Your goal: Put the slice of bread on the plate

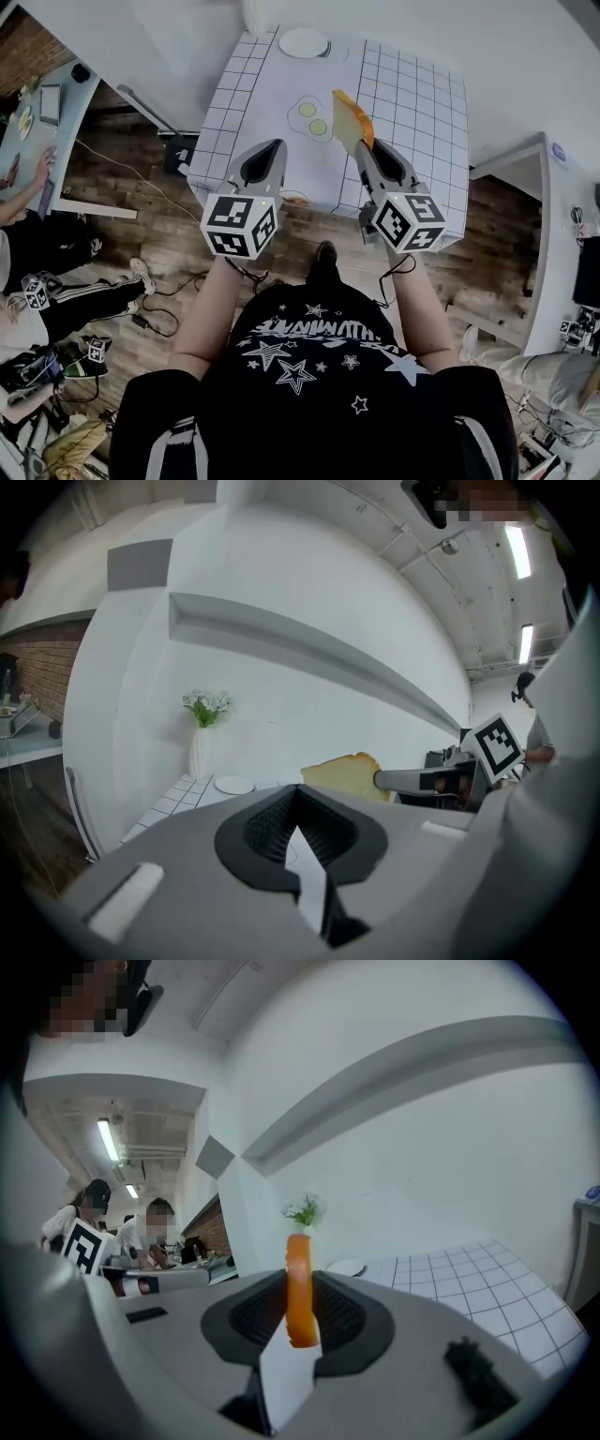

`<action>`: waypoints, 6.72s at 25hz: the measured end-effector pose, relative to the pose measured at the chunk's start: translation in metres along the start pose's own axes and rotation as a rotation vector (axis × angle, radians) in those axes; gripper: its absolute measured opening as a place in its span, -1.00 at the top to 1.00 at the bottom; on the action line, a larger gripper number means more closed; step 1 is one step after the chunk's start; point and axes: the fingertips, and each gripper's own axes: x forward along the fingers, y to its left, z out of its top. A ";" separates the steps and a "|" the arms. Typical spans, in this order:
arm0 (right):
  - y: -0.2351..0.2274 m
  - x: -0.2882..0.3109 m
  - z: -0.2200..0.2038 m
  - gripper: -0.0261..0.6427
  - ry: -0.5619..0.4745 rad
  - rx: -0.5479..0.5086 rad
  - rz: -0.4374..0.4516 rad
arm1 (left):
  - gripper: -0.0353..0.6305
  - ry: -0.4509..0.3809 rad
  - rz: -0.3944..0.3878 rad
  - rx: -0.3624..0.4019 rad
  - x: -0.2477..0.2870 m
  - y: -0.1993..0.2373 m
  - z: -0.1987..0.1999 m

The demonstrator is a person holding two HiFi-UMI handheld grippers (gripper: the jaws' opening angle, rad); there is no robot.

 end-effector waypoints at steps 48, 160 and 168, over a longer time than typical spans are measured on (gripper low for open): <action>-0.096 0.202 0.039 0.66 0.068 -0.022 -0.031 | 0.87 0.006 0.085 0.025 0.172 0.166 0.068; -0.044 0.096 0.028 0.88 0.057 -0.609 0.148 | 0.87 0.003 0.108 0.064 0.103 -0.005 0.042; -0.037 0.083 0.025 0.88 0.044 -0.589 0.132 | 0.87 -0.021 0.086 0.063 0.095 -0.010 0.041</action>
